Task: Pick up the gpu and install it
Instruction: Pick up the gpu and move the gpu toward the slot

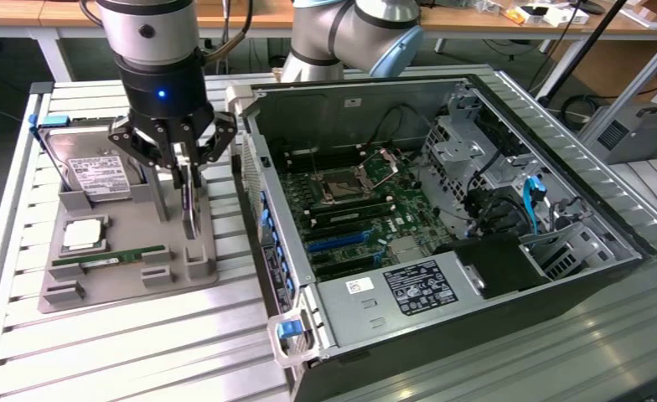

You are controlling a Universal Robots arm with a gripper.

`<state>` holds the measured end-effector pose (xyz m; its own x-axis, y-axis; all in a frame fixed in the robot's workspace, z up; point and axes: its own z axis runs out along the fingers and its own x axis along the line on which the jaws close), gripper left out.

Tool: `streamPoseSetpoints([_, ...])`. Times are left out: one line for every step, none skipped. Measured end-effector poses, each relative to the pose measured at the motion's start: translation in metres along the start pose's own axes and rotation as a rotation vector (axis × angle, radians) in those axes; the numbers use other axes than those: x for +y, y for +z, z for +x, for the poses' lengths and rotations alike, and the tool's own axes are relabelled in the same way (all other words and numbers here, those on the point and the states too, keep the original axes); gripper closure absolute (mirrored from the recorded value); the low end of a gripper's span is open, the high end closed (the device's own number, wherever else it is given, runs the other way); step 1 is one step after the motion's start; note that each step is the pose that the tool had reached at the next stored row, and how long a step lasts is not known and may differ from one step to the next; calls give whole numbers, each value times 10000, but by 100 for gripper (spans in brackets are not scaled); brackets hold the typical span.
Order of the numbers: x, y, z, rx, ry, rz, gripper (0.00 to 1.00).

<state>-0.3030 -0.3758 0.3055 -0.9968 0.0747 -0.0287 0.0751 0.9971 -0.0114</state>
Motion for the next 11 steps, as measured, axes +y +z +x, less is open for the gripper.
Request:
streamPoseSetpoints([0, -4, 0, 1, 0, 0, 73])
streamPoseSetpoints([0, -6, 0, 0, 0, -1, 73])
streamPoseSetpoints([0, -9, 0, -1, 0, -1, 73])
streamPoseSetpoints([0, -11, 0, 0, 0, -1, 73])
streamPoseSetpoints([0, -14, 0, 1, 0, 0, 73])
streamPoseSetpoints([0, -16, -1, 0, 0, 0, 73])
streamPoseSetpoints([0, -19, -1, 0, 0, 0, 73])
streamPoseSetpoints([0, -22, -1, 0, 0, 0, 73])
streamPoseSetpoints([0, -24, -1, 0, 0, 0, 73])
streamPoseSetpoints([0, -26, -1, 0, 0, 0, 73])
streamPoseSetpoints([0, -30, -1, 0, 0, -1, 73])
